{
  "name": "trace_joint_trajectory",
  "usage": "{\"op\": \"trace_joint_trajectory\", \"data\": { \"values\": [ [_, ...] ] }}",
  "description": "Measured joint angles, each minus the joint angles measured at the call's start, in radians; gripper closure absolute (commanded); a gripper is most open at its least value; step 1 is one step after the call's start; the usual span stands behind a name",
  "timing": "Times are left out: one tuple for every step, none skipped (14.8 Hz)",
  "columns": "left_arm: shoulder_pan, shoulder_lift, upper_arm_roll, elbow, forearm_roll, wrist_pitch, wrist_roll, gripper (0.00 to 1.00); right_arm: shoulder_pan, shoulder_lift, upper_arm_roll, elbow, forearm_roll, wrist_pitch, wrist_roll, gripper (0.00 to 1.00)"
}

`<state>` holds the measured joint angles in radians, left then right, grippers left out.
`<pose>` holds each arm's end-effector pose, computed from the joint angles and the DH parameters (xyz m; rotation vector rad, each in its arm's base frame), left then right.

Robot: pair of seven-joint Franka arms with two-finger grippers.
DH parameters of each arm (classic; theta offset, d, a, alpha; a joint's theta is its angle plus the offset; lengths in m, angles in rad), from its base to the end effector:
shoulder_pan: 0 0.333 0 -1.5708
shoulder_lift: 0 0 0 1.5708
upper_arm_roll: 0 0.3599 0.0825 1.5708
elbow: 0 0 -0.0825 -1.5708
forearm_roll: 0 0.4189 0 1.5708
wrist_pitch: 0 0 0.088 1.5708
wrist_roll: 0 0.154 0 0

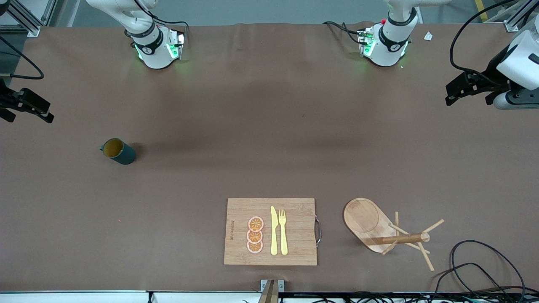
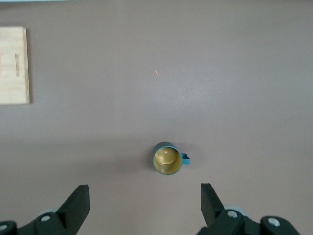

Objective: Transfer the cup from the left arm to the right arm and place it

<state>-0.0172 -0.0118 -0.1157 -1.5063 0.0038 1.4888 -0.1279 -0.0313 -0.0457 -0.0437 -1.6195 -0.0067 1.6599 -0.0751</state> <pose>0.5717 -0.0763 0.6535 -3.1357 0.0073 0.0079 0.5843 -0.0455 0.6316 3.1276 0.0006 0.1337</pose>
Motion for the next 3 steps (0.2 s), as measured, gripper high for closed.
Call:
{"op": "trace_joint_trajectory", "data": {
  "values": [
    [0.0,0.0,0.0,0.001,0.0,0.0,0.0,0.0,-0.006,0.0,0.0,0.0,0.0,-0.019,-0.02,0.0],
    [0.0,0.0,0.0,0.001,0.0,0.0,0.0,0.0,-0.01,0.001,-0.001,0.0,0.0,-0.037,-0.031,0.0],
    [0.0,0.0,0.0,0.002,0.0,0.0,0.0,0.0,-0.012,0.001,-0.001,0.0,0.0,-0.049,-0.036,0.0]
  ]
}}
